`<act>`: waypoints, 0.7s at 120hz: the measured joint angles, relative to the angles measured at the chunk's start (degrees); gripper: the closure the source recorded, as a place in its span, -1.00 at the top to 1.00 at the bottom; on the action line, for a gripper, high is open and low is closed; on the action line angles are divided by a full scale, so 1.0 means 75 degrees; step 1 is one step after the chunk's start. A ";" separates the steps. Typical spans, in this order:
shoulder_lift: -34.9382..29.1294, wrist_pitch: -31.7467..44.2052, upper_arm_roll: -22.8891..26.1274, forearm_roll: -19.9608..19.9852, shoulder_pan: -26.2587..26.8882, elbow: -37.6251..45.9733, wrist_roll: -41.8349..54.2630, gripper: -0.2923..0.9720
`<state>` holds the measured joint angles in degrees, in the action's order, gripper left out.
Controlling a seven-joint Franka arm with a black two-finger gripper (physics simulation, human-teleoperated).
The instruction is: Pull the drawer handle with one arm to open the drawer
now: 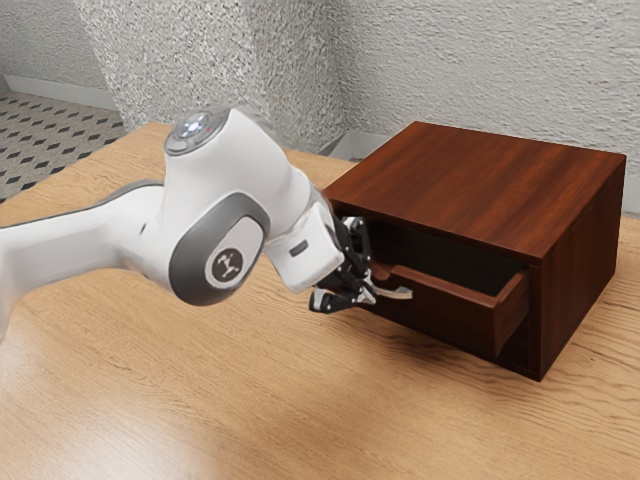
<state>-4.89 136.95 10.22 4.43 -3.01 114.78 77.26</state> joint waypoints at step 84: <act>-0.0807 0.0014 0.0012 0.0095 0.0092 0.0834 -0.0295 -0.40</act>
<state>-10.94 137.05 10.31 5.14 -2.32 121.03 75.05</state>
